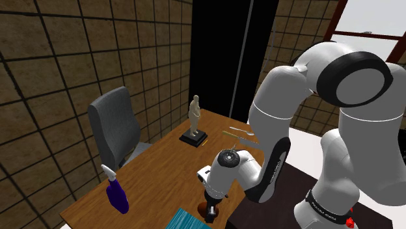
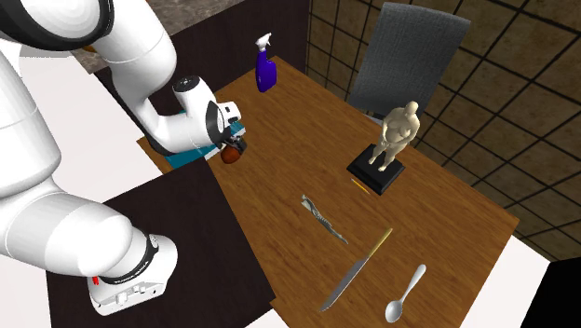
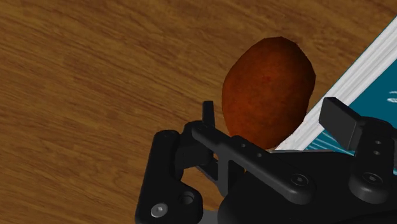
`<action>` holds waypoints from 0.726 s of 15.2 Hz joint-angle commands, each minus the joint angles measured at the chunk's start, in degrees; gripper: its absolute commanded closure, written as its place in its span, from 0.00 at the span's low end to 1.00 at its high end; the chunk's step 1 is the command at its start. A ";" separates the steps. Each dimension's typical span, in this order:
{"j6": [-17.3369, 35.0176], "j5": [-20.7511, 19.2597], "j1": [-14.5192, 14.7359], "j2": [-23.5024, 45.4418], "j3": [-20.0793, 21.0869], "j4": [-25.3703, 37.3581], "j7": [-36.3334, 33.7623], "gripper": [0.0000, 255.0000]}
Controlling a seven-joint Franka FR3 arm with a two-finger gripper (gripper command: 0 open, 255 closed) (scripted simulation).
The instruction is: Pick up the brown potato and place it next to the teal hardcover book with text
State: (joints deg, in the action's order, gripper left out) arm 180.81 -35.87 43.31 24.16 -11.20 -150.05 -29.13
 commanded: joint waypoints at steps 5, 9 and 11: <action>-1.95 0.42 -1.70 -2.92 1.81 -1.17 0.78 0.00; -7.48 4.50 -7.39 -11.01 8.50 -4.26 4.92 0.00; -7.47 4.55 -7.32 -11.01 8.44 -4.26 4.96 0.00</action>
State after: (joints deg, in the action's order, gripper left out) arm 173.49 -31.46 36.12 13.39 -2.91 -154.19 -24.31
